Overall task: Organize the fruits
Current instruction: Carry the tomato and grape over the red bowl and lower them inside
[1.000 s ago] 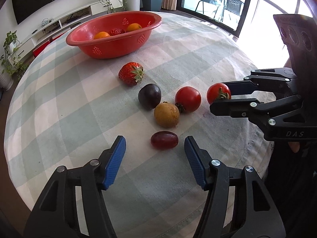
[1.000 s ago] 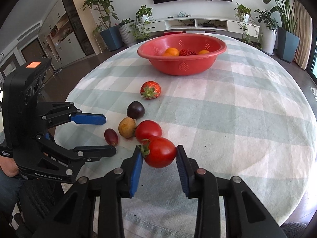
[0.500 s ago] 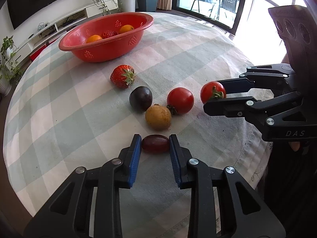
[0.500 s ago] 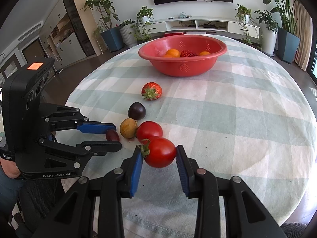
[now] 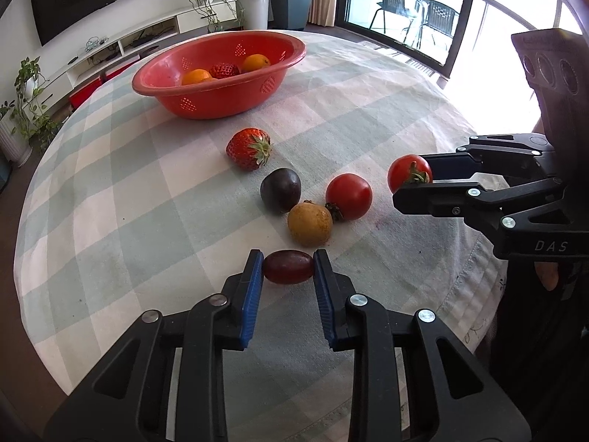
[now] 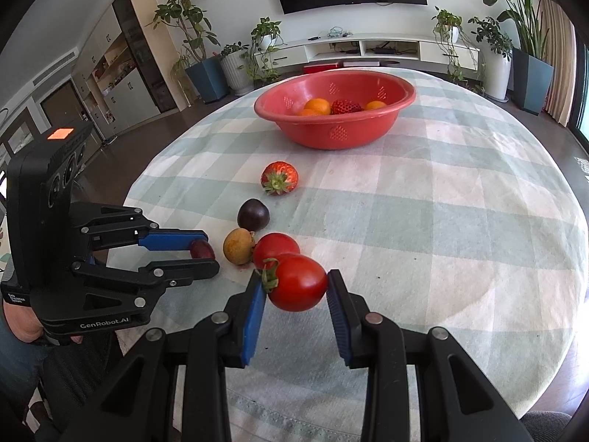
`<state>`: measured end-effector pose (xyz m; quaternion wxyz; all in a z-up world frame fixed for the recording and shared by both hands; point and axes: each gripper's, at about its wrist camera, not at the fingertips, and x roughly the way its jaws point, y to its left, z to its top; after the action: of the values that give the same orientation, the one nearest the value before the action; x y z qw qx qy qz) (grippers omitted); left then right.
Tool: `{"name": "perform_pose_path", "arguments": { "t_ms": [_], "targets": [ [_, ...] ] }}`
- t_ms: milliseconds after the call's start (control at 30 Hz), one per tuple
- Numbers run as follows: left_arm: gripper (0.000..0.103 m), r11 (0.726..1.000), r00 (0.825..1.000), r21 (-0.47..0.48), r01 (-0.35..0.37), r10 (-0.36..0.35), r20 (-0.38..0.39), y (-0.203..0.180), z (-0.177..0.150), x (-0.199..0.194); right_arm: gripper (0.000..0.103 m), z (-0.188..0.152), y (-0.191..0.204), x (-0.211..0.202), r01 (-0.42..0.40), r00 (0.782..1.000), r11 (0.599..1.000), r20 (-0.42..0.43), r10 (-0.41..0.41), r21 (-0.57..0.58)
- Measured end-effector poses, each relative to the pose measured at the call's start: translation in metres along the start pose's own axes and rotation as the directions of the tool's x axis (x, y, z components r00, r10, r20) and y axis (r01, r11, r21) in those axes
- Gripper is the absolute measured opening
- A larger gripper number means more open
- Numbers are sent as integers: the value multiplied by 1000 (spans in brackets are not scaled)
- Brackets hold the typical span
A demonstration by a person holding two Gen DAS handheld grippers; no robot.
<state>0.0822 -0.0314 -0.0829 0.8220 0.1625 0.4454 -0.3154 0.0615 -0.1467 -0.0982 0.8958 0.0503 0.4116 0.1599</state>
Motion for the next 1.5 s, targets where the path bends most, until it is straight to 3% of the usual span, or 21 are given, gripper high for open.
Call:
{"name": "perform_pose_path", "arguments": {
  "t_ms": [300, 700, 1067, 1267, 1500],
  "targets": [
    [26, 999, 997, -44, -19, 22, 77, 23, 24, -24, 36, 31, -11, -21, 37, 997, 999, 66, -37, -3],
    [26, 992, 974, -106, -66, 87, 210, 73, 109, -48, 36, 128, -22, -32, 103, 977, 992, 196, -88, -68],
    [26, 993, 976, -93, -71, 88, 201, 84, 172, -1, 36, 168, -33, 20, 133, 980, 987, 163, -116, -95],
    [26, 992, 982, -90, -94, 107, 155, 86, 182, 37, 36, 179, -48, 61, 146, 986, 986, 99, -137, -87],
    [26, 990, 986, -97, -101, 113, 123, 90, 181, 66, 36, 170, -52, 93, 177, 984, 977, 41, -174, -121]
  ]
}}
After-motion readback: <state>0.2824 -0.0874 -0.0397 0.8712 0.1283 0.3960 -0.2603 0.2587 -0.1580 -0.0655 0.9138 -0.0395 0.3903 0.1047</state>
